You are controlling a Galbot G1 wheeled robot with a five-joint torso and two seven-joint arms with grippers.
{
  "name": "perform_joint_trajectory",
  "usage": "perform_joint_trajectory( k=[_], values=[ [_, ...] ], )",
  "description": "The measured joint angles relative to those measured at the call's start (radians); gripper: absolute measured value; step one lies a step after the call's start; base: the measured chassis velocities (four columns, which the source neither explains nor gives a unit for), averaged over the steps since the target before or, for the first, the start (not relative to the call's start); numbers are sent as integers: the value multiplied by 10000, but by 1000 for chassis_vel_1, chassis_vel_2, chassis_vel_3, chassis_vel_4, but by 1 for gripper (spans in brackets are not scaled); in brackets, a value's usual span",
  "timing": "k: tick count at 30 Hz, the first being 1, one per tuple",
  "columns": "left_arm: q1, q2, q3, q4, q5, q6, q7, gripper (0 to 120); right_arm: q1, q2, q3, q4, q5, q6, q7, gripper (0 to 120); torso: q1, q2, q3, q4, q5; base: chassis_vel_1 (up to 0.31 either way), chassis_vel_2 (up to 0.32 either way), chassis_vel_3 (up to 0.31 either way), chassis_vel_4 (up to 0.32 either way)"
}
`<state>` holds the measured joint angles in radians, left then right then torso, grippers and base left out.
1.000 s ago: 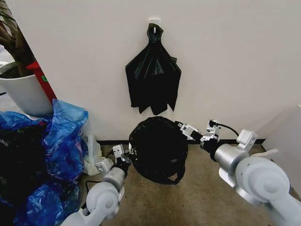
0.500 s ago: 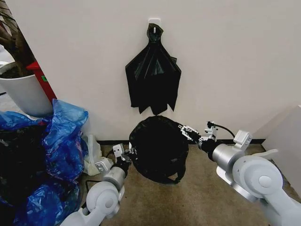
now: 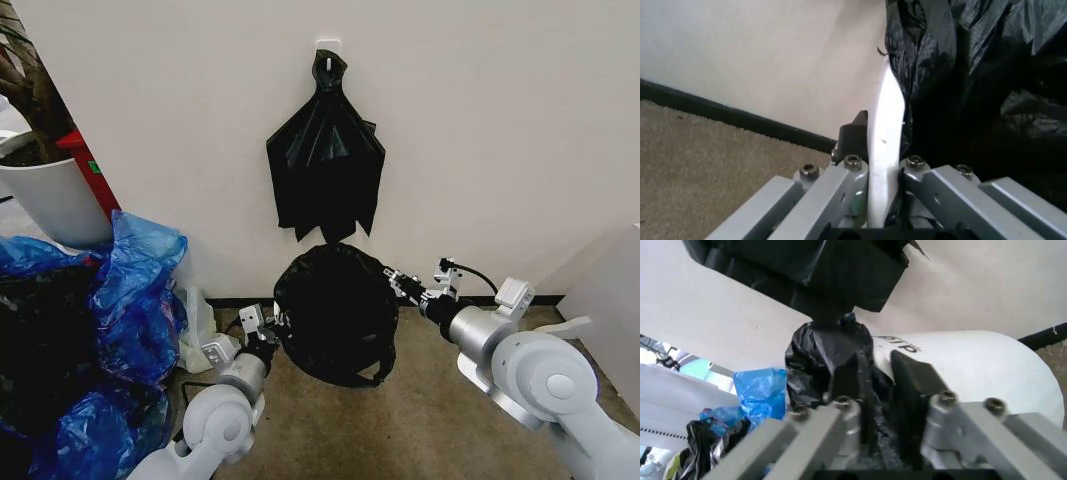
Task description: Place the garbage bag over the trash bin.
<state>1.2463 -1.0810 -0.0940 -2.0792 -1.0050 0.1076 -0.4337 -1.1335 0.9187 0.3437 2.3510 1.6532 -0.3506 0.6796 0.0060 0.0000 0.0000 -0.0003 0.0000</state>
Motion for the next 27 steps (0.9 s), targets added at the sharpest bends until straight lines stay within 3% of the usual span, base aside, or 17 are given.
perform_joint_trajectory(
  k=[2, 15, 27],
  values=[
    [14, 2, -3, -12, -4, 0, -1, 1, 4, 9, 11, 0, -27, 23, 15, 0, 0, 0, 0, 1, 0, 0, 0, 0, 0],
    [94, 27, -15, -121, -143, 0, 62, 1, -41, -53, 725, -112, -40, -42, 36, 0, 0, 0, 0, 1, 0, 0, 0, 0, 0],
    [142, 242, -44, -381, -695, 12, 58, 1, -619, -315, 802, -1598, -1534, -767, -2121, 0, 0, 0, 0, -1, 2, 0, 0, 0, 0]
  ],
)
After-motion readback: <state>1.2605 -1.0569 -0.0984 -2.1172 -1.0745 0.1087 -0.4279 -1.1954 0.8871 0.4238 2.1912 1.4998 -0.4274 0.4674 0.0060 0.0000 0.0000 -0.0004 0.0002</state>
